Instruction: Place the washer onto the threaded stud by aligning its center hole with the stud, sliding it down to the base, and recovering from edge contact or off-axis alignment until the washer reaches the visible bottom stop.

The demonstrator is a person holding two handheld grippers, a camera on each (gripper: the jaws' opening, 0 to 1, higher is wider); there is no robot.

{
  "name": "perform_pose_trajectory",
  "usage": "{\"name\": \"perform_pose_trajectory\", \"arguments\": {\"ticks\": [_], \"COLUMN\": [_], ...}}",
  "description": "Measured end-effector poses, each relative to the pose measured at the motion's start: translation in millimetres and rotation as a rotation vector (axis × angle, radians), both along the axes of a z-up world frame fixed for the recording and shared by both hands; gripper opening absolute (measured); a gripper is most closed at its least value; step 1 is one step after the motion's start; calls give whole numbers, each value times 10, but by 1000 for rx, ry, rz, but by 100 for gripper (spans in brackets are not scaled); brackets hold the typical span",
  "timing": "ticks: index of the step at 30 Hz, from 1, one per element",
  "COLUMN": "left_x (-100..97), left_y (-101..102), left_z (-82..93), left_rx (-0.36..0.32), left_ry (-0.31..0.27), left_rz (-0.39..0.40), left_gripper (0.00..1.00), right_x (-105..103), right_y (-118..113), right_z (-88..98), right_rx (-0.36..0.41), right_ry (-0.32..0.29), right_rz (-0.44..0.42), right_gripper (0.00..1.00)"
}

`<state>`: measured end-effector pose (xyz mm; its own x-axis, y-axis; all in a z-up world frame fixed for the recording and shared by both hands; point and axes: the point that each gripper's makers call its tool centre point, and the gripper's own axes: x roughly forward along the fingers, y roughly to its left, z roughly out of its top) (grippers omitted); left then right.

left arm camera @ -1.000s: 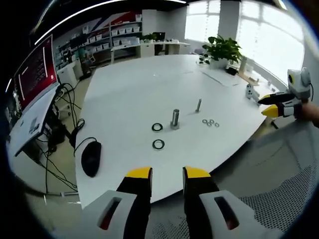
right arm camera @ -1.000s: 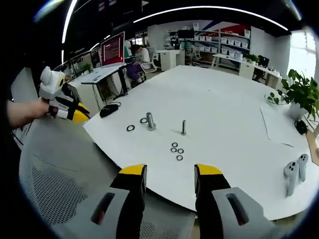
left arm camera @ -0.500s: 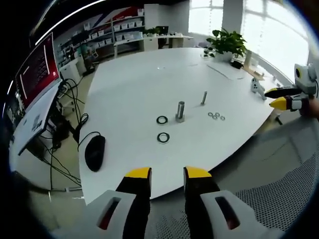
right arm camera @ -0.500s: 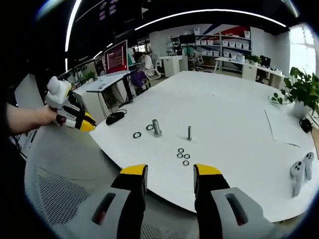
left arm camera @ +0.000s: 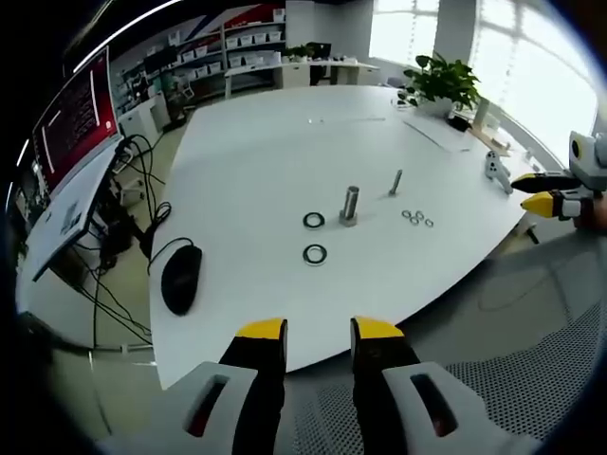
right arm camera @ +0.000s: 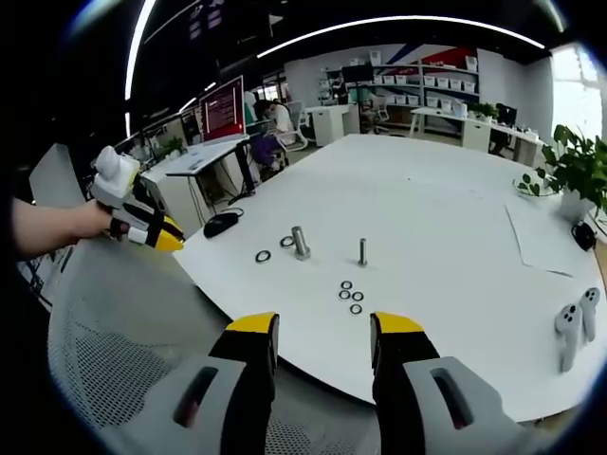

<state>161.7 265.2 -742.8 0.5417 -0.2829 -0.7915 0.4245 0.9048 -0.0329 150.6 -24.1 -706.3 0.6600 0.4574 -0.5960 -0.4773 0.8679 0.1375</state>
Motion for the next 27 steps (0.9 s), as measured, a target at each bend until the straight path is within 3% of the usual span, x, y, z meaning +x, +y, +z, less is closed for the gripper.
{"name": "perform_pose_trajectory", "arguments": {"ticks": [20,23,27], "left_x": [-97,-136,-92], "left_y": [-136,-211,-208], "left_z": [-70,-86,-110], "left_rx": [-47,-87,-75], "left_ry": [89,128,137], "left_rz": [-63,-84,-100], "left_gripper": [24,25,25], "right_x": [-8,-22,-21], "right_y": [-7,8,-15], "right_z": [-36,-46,-43], "right_rx": [-21,-23,-24], "right_ry": [14,19,15], "right_rz": [9,21,12], "right_gripper": [41,42,42]}}
